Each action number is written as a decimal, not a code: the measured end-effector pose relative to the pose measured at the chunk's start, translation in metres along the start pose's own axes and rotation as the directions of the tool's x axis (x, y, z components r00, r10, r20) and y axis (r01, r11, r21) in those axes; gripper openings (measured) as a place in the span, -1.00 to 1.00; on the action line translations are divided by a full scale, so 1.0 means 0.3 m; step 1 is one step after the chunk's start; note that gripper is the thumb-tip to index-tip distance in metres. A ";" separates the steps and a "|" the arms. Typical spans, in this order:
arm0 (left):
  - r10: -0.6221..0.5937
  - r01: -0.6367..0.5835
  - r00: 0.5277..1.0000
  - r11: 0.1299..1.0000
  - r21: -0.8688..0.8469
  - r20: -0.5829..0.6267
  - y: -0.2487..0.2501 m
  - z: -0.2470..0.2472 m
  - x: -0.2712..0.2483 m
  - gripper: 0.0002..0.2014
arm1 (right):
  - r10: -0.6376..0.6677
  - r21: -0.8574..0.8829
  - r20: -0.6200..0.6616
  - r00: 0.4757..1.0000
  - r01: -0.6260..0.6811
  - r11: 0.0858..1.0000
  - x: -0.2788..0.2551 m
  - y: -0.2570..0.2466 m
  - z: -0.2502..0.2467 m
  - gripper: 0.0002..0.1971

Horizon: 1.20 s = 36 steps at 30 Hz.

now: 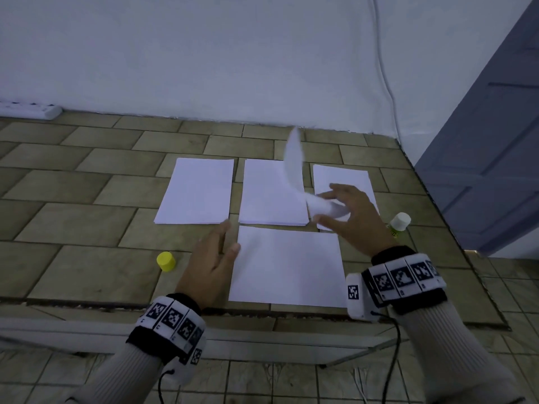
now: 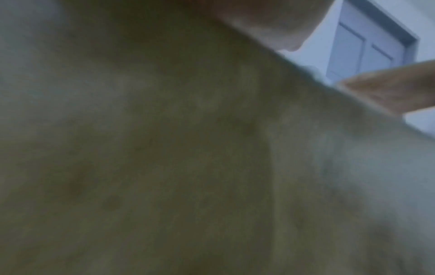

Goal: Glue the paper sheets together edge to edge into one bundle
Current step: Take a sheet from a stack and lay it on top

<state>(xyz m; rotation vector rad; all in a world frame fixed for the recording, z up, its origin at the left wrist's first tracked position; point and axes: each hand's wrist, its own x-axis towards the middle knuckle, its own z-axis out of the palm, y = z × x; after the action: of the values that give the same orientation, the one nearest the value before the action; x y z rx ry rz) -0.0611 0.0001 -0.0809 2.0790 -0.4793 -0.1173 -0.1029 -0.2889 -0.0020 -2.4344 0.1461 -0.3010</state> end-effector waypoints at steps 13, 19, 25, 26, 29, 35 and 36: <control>-0.227 0.275 0.961 0.812 -0.515 0.155 0.112 -0.047 0.081 -0.62 | -0.106 0.033 0.177 0.979 0.101 0.994 -0.191 0.075 0.068 -0.50; -0.128 0.234 0.964 0.821 -0.520 0.233 0.077 -0.043 0.067 -0.72 | 0.045 0.311 0.288 0.957 -0.138 0.940 -0.189 0.098 0.027 -0.38; -0.116 0.197 0.975 0.851 -0.487 0.191 0.065 -0.029 0.076 -0.74 | 0.117 0.527 0.307 0.944 -0.271 0.805 -0.177 0.093 -0.032 -0.40; -0.120 0.200 0.973 0.860 -0.470 0.195 0.061 -0.029 0.075 -0.73 | 0.125 0.534 0.299 0.946 -0.275 0.799 -0.178 0.094 -0.034 -0.45; -0.113 0.200 0.967 0.893 -0.402 0.230 0.052 -0.026 0.067 -0.69 | 0.157 0.460 0.254 0.954 -0.263 0.848 -0.182 0.107 -0.027 -0.60; -0.079 0.089 0.978 0.995 -0.040 0.194 0.062 -0.021 0.050 -0.71 | 0.210 0.112 0.123 0.970 -0.224 0.968 -0.215 0.100 0.027 -0.74; -0.058 0.055 0.983 0.998 0.018 0.177 0.064 -0.020 0.049 -0.74 | 0.207 0.080 0.107 0.972 -0.216 0.973 -0.225 0.096 0.043 -0.76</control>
<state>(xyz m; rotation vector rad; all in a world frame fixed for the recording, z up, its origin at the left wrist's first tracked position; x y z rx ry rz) -0.0515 -0.0096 -0.0599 2.1053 -0.5297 -0.3362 -0.1658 -0.2908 -0.0420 -2.3130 0.3394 -0.0902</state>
